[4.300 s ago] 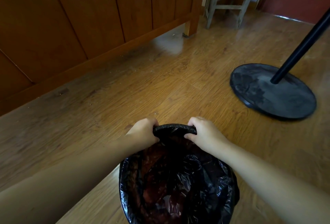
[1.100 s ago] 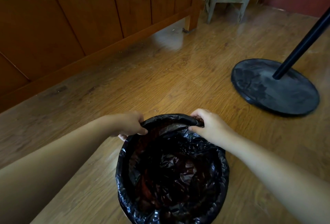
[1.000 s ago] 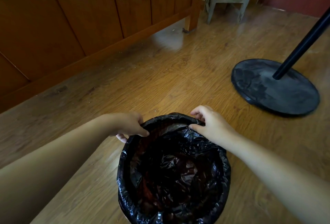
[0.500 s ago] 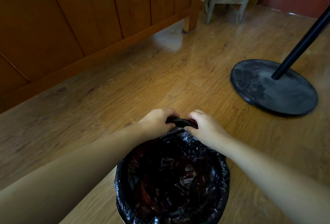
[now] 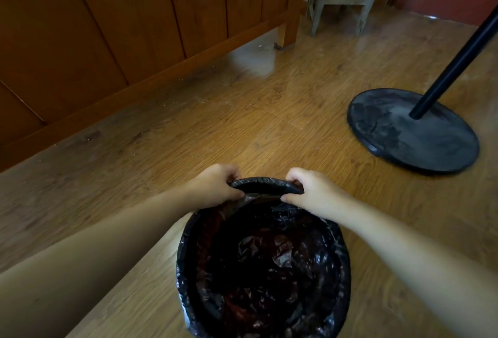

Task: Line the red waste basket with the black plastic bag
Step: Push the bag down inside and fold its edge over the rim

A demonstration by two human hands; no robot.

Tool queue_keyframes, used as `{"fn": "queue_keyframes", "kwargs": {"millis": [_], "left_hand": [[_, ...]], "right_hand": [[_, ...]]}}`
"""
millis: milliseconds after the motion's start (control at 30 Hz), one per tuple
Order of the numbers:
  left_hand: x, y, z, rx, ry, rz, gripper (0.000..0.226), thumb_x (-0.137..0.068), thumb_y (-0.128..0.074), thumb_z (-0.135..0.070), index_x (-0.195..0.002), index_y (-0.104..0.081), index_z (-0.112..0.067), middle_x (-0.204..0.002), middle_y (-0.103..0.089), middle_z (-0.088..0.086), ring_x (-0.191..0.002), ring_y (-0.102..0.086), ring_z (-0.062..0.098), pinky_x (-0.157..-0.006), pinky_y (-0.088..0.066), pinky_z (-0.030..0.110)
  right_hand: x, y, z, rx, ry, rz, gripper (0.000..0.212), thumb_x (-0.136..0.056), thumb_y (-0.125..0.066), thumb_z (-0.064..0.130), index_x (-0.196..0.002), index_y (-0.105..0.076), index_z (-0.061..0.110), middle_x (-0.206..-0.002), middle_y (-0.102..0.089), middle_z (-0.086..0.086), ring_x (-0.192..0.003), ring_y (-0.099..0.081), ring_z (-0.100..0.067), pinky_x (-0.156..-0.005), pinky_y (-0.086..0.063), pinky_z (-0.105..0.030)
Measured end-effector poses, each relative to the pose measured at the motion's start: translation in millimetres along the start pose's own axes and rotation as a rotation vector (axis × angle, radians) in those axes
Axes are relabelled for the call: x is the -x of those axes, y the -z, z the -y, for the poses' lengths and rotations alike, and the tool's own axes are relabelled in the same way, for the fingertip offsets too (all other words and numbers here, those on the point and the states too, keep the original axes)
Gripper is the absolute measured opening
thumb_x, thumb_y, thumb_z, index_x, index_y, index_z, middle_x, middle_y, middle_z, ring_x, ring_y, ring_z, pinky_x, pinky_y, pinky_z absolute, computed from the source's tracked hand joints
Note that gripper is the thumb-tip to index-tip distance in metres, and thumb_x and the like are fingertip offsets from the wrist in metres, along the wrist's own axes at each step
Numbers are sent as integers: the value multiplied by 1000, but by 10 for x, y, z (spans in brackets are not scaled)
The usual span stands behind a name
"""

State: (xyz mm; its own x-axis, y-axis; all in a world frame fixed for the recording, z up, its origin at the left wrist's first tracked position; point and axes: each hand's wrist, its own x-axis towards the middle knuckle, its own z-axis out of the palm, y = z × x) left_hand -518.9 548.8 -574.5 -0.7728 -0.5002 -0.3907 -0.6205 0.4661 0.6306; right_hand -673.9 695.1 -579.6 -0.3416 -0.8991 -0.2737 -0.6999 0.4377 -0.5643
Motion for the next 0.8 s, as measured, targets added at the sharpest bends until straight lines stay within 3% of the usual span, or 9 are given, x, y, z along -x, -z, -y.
{"fn": "queue_keyframes", "kwargs": {"millis": [100,233,300,367,400,467,567,700,800], "left_hand": [[44,35,83,77,61,13,17,-80,-67,-17,-81,-50,-14,-83,-58,7,-73,-53,19,-62,-43,29],[91,82,129,118,152,149,15,-79,-67,-12,-88,-54,-11,-93,-62,11,-87,-61,26,-77,-53,39],[108,119,120,90,184,243,16,-79,-68,-14,-88,-54,-12,-91,-60,8,-83,-60,22,-69,-53,31],[131,157,90,2,228,319,33,-78,-70,-28,-101,-53,-12,-98,-55,5,-88,-57,22,-71,-50,28],[133,167,77,-81,232,315,46,-76,-70,-37,-110,-50,-13,-102,-51,3,-95,-54,22,-77,-49,30],[128,152,24,-221,152,155,56,-72,-67,-51,-114,-48,-20,-102,-49,-4,-98,-53,18,-81,-48,30],[112,57,-104,-165,-77,-125,39,-73,-69,-44,-103,-52,-25,-94,-52,-9,-85,-53,10,-64,-41,17],[90,-106,-215,-98,-157,-97,26,-77,-67,-30,-100,-56,-23,-91,-56,-8,-81,-54,10,-59,-38,12],[61,-150,-205,-105,-146,-81,18,-81,-62,-21,-99,-58,-21,-89,-59,-4,-79,-54,12,-58,-39,18]], "right_hand": [[14,42,-58,-21,-17,-32,22,-81,-64,34,-74,-44,32,-75,-53,10,-65,-53,-9,-51,-36,-23],[13,22,-75,-24,-7,-54,24,-79,-65,37,-69,-44,34,-75,-55,10,-66,-53,-10,-52,-37,-24],[16,5,-58,-4,-1,-50,26,-79,-65,37,-67,-43,35,-73,-55,9,-62,-52,-10,-50,-36,-23],[19,-12,-39,2,11,-38,24,-80,-64,36,-68,-44,34,-76,-60,3,-64,-55,-15,-52,-39,-27],[21,-23,-30,-7,24,-31,22,-80,-64,36,-69,-45,34,-79,-62,0,-67,-58,-19,-54,-41,-29],[20,-51,1,-34,56,-27,18,-81,-63,36,-73,-47,34,-83,-62,2,-73,-58,-20,-57,-42,-30],[-7,-110,70,-40,124,-53,15,-81,-63,37,-81,-49,31,-82,-51,17,-76,-50,-7,-56,-36,-20],[-41,-137,110,-104,171,-78,21,-78,-67,36,-94,-55,30,-88,-46,17,-84,-47,-3,-64,-33,-16],[-1,-110,82,-183,193,-170,32,-77,-69,31,-105,-56,27,-99,-47,14,-92,-48,-2,-73,-35,-14]]}}
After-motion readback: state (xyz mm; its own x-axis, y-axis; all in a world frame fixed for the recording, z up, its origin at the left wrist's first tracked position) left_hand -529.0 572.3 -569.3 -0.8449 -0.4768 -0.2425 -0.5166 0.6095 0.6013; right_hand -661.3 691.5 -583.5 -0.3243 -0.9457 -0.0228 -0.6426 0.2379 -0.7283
